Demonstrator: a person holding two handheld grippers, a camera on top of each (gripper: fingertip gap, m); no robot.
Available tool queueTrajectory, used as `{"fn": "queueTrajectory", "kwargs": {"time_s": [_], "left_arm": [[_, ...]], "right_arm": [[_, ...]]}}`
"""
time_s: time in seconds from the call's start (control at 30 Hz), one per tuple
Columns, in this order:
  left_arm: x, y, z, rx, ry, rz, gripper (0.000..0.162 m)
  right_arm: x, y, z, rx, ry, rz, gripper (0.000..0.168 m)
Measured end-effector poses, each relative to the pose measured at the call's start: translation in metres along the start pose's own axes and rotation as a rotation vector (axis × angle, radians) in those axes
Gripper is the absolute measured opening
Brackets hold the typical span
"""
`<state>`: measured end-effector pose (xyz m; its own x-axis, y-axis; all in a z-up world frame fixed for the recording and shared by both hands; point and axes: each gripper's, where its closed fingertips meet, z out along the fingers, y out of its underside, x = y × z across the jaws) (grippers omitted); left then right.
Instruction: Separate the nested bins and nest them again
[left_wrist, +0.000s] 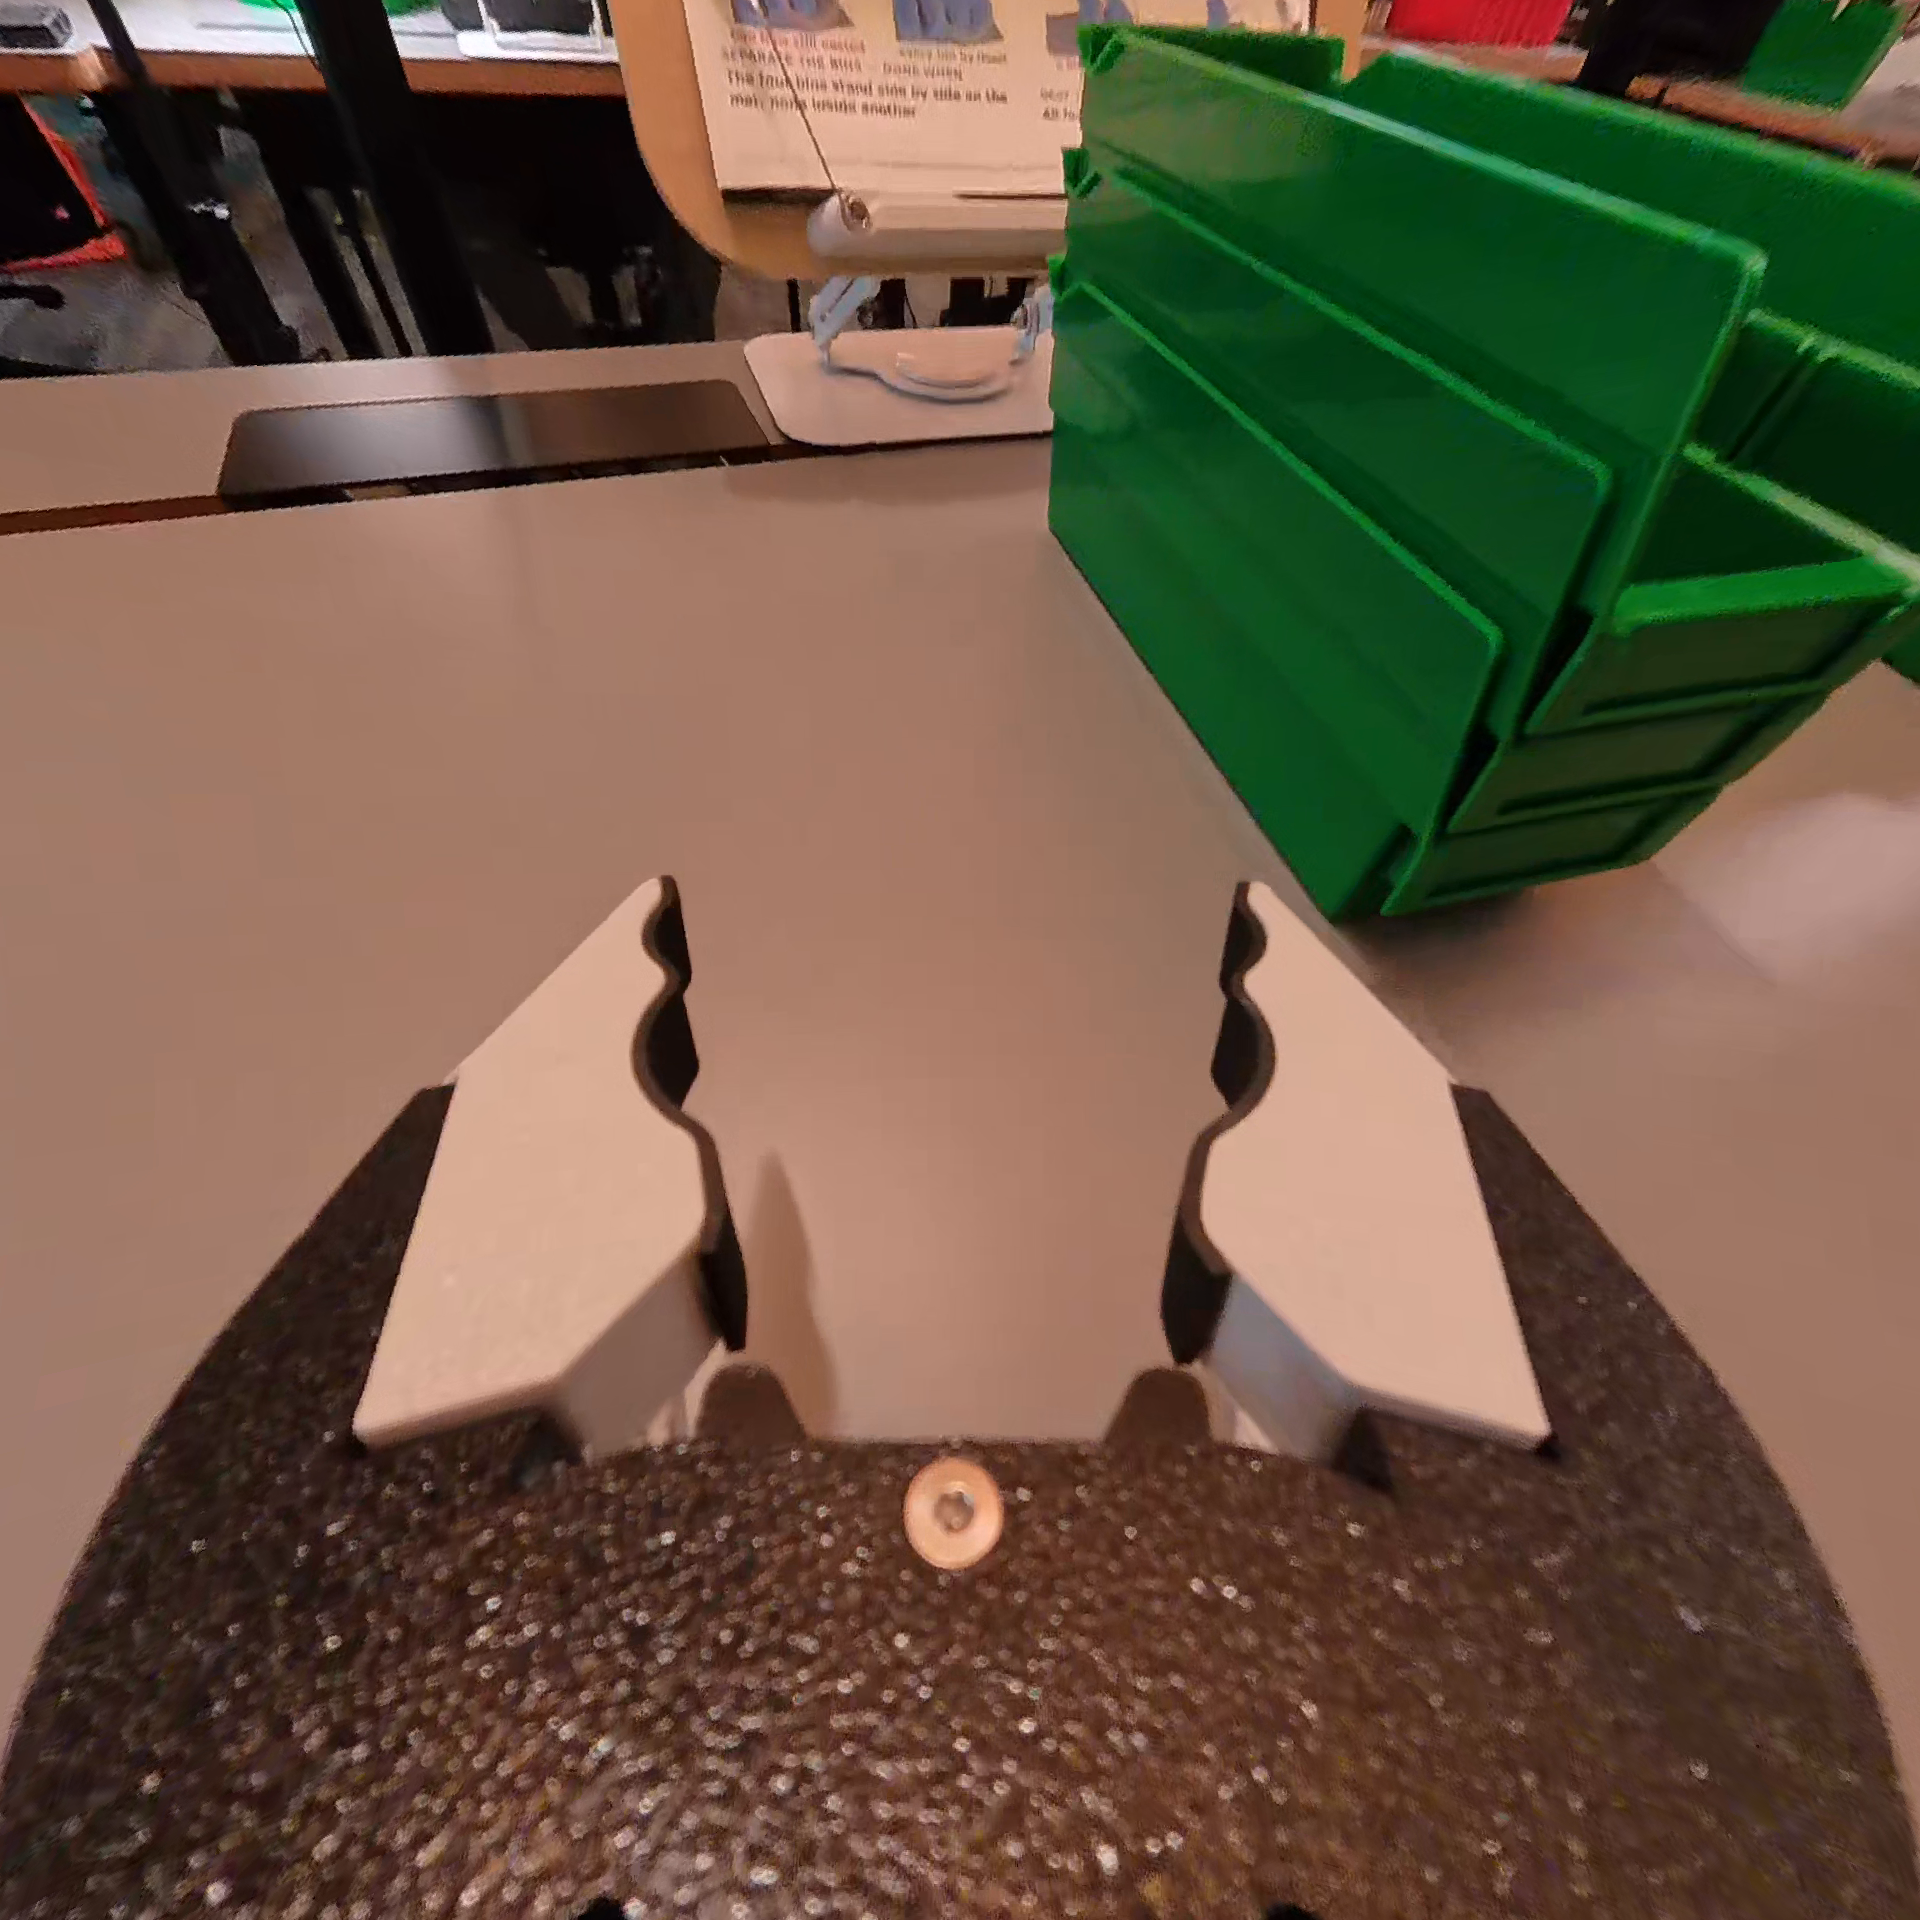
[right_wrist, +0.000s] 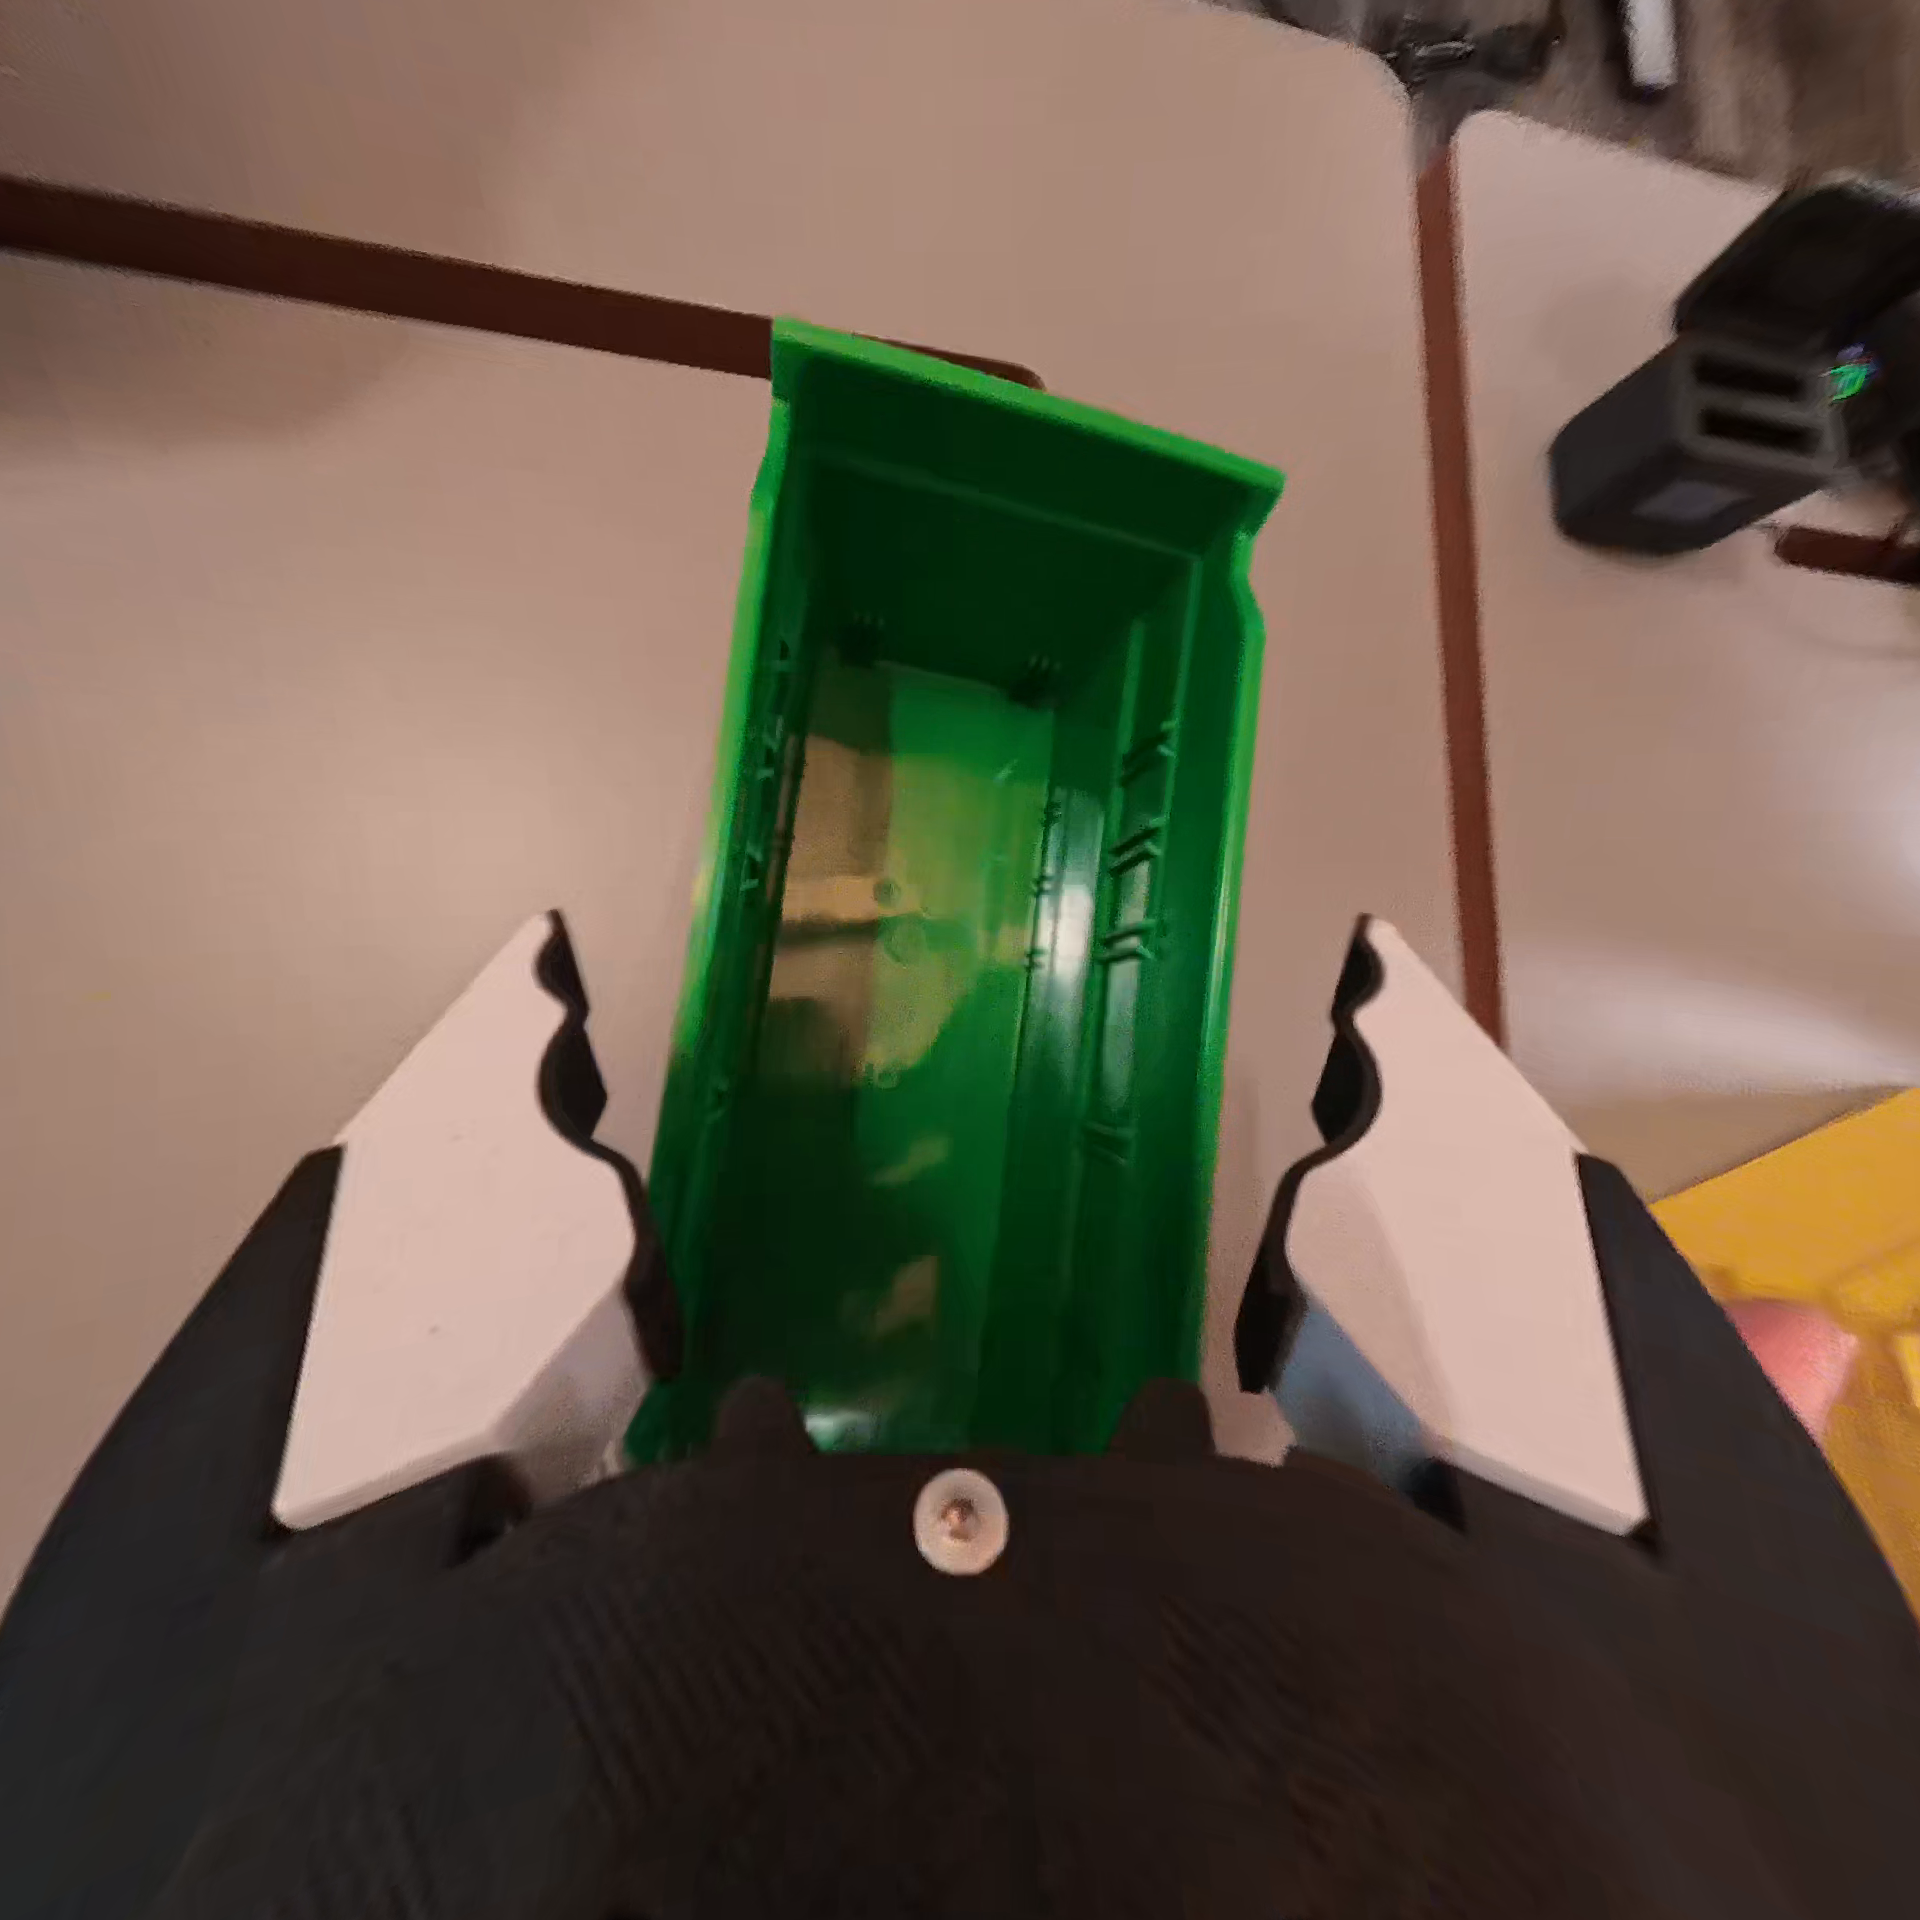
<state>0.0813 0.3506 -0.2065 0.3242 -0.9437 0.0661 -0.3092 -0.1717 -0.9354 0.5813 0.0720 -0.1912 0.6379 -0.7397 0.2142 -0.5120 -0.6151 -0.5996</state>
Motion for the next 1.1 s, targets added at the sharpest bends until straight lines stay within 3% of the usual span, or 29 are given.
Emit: {"fn": "queueTrajectory", "kwargs": {"time_s": [0.17,0.3,0.6,0.87,1.1], "left_arm": [[-0.002,0.000,-0.003,0.015,0.023,-0.036,0.100],[0.003,0.007,0.003,-0.007,0.076,-0.087,0.100],[0.014,0.026,0.013,-0.080,0.140,-0.080,0.099],[0.023,0.025,0.009,-0.075,0.238,-0.135,0.092],[0.034,0.027,0.009,-0.088,0.295,-0.112,0.091]], "right_arm": [[-0.001,0.013,0.021,-0.090,-0.066,0.101,0.138],[-0.001,0.038,0.034,-0.217,-0.052,-0.004,0.154],[-0.005,0.048,0.024,-0.382,-0.109,-0.118,0.135],[-0.007,0.066,0.013,-0.578,-0.161,-0.278,0.137],[-0.016,0.059,0.009,-0.498,-0.317,-0.297,0.141]]}}
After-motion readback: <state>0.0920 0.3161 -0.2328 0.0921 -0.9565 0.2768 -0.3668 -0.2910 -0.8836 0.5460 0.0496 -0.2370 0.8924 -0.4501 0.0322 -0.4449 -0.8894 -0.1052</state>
